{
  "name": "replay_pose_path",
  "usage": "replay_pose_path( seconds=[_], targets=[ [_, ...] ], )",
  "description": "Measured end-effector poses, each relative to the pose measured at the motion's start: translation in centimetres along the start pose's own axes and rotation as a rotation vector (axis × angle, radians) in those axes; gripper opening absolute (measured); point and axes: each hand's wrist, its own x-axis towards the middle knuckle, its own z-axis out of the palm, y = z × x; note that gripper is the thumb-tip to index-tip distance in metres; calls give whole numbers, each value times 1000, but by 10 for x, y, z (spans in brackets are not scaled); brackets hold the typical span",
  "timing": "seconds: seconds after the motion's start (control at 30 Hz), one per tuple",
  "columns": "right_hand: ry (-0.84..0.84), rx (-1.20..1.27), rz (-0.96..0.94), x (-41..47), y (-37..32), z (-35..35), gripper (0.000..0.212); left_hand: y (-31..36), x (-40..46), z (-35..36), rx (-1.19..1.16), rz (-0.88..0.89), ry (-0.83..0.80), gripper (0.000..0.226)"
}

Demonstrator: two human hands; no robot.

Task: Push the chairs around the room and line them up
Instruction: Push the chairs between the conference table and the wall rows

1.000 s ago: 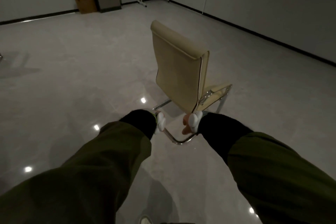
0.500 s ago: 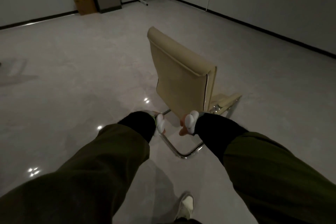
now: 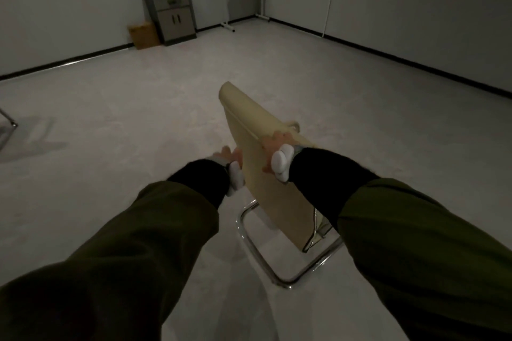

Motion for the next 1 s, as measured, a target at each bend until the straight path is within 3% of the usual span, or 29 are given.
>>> replay_pose_path(
  seconds=[0.1, 0.17, 0.23, 0.4, 0.67, 0.7, 0.8, 0.87, 0.93, 1.0],
  targets=[
    [169, -102, 158, 19, 12, -3, 51, 5, 30, -25, 12, 86, 64, 67],
    [165, -130, 268, 32, 19, 5, 62, 6, 51, -34, 115, 166, 73, 83],
    [154, -120, 333, 44, 23, 13, 71, 3, 77, -41, 118, 235, 80, 84],
    [127, -87, 451, 68, 21, 8, 63, -2, 135, -43, 151, 406, 101, 74],
    [96, 7, 623, 102, 23, 2, 53, 11, 212, -63, 370, 657, 29, 84],
    [97, 0, 633, 104, 23, 2, 54, 15, 218, -63, 376, 681, 21, 80],
    [72, -20, 656, 109, 26, 2, 72, 17, 231, -62, 326, 733, 8, 38],
    [53, -2, 662, 109, 30, 5, 83, 15, 235, -61, 354, 771, 11, 50],
    [20, 112, 654, 109, 35, 11, 89, 12, 237, -56, 398, 808, 89, 77],
    [20, 148, 640, 107, 39, 16, 91, 10, 235, -52, 425, 827, 153, 81]
  ],
)
